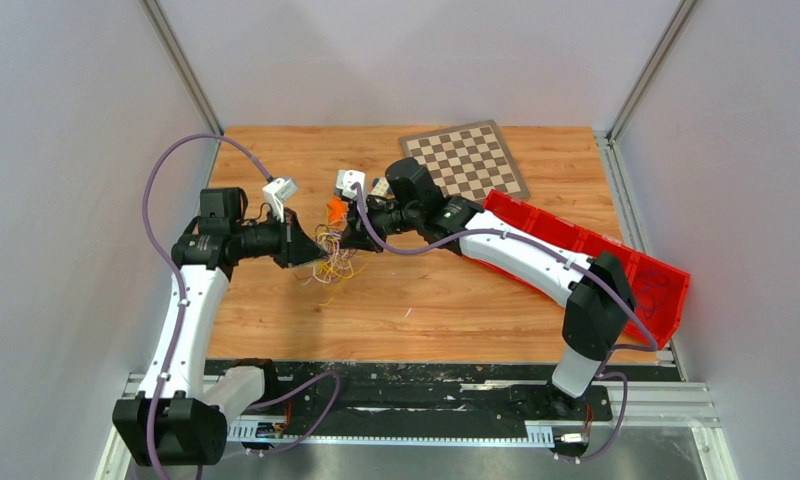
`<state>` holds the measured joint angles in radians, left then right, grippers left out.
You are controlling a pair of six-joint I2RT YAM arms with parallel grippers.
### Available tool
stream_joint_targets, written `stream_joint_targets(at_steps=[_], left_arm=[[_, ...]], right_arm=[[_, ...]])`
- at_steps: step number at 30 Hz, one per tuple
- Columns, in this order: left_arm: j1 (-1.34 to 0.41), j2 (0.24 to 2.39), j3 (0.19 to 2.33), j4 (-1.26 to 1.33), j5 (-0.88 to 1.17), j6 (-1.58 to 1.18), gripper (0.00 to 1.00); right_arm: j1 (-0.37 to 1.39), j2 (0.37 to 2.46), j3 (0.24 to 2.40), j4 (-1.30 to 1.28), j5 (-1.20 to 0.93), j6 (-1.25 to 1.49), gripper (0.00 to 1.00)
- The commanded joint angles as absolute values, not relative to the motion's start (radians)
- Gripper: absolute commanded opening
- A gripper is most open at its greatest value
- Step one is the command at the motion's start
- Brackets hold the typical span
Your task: Untangle the cables
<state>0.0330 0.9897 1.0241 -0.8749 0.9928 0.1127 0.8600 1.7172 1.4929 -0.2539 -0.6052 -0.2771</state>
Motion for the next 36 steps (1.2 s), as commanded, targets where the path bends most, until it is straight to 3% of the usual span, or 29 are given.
stream_joint_targets(at_steps=[1,3,6,12,13,14,16,17,21,25,32,36], left_arm=[[0.121,0.954,1.115,-1.099,1.106,0.374,0.23],[0.164,0.967,1.139,-1.152,1.069,0.441,0.23],[0.270,1.012,1.162,-1.164,1.057,0.467,0.02],[0.444,1.095,1.158,-1.082,1.067,0.415,0.01],[0.446,1.100,1.158,-1.090,1.135,0.444,0.08],[0.446,1.101,1.159,-1.088,1.172,0.448,0.32],[0.420,1.091,1.160,-1.036,1.239,0.406,0.61],[0.382,1.077,1.162,-0.998,1.242,0.388,0.69],[0.260,0.994,1.126,-0.883,1.169,0.434,0.75],[0.200,0.937,1.078,-0.777,1.127,0.484,0.75],[0.175,0.898,1.097,-0.945,1.182,0.968,0.72],[0.105,0.833,1.083,-0.986,1.159,1.067,0.74]], right_arm=[[0.807,1.612,1.456,-0.212,-0.535,-0.361,0.00],[0.794,1.587,1.449,-0.213,-0.538,-0.372,0.00],[0.784,1.555,1.440,-0.211,-0.512,-0.386,0.00],[0.736,1.521,1.444,-0.209,-0.520,-0.356,0.00],[0.733,1.517,1.446,-0.207,-0.546,-0.350,0.00],[0.733,1.516,1.449,-0.206,-0.582,-0.345,0.00],[0.735,1.521,1.457,-0.204,-0.641,-0.329,0.00],[0.734,1.527,1.462,-0.204,-0.675,-0.322,0.00],[0.736,1.539,1.471,-0.208,-0.747,-0.318,0.00],[0.746,1.537,1.475,-0.213,-0.817,-0.321,0.00],[0.782,1.512,1.453,-0.285,-0.920,-0.456,0.00],[0.806,1.501,1.442,-0.309,-0.926,-0.490,0.00]])
